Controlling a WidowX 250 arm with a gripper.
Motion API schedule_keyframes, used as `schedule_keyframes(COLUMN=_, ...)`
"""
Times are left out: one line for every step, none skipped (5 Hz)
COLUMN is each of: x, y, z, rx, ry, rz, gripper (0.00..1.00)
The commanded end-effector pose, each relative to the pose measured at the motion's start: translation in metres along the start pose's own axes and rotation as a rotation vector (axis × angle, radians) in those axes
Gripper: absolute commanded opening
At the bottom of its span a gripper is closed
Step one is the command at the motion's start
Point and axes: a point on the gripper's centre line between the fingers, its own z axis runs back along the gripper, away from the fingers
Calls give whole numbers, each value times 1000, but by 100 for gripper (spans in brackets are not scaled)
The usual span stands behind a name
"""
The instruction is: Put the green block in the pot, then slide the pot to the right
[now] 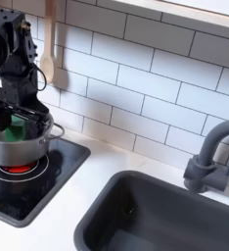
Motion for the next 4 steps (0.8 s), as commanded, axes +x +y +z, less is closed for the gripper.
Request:
schedule_keyframes(x=-12, y=-19, z=-2, rx=-29, ry=23, rz=-46, gripper=100)
schedule_keyframes(x=-16, y=-31, z=-7, rx=-46, ry=38, rz=-67, gripper=100)
schedule_keyframes(x=-20, y=-33, z=-1, rx=-47, ry=30, rz=-74, gripper=100)
schedule_keyframes(x=-25, y=-43, z=1, rx=-59, ry=33, rz=-96, gripper=100)
